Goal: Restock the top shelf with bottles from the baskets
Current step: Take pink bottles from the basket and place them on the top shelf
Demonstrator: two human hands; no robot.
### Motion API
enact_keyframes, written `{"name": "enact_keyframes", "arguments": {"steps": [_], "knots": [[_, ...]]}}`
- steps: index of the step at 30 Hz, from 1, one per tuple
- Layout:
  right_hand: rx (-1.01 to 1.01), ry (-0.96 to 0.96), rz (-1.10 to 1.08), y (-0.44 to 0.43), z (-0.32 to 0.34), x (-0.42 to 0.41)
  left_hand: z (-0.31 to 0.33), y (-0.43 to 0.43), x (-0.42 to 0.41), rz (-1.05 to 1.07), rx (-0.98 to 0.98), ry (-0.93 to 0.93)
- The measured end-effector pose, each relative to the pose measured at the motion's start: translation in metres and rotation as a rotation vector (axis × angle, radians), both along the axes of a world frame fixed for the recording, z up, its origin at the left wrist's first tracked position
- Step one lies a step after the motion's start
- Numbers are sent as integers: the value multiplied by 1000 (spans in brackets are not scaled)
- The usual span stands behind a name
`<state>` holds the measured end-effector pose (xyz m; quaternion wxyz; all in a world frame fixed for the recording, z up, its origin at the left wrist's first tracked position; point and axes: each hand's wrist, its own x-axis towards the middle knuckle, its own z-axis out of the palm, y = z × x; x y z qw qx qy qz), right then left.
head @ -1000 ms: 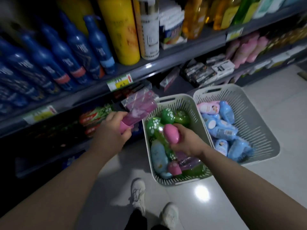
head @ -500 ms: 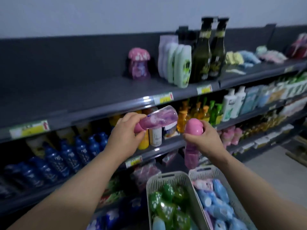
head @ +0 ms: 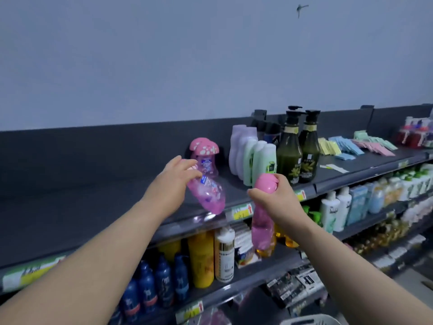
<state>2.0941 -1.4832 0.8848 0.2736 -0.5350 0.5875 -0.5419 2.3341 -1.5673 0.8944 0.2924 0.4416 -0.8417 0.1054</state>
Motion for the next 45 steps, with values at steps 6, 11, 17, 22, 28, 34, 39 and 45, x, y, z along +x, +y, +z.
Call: {"name": "enact_keyframes", "arguments": {"steps": [6,11,17,22,28,34,39,45], "knots": [[-1,-18,-53,-72,19,-6,14,-91,-15,-82,26,-116],[21,-26,-65,-122,21,-2,24,-159,-37,-161,33,-251],[44,-2,-102,-169,15,8,19,-220,-51,-346,37,-313],[56,-1,-86,-194,8,14,6,-244,-48,-463,-6,-259],[66,-21,-85,-208,1,18,-16,-255,-42,-441,-31,-222],[47,-52,-108,-212,-2,20,-14,-260,-37,-386,-105,-247],[33,-71,-122,-218,-5,27,-12,-261,-33,-373,-13,-240],[56,-124,-103,-237,-10,53,-19,-252,-20,-274,-45,-191]]}}
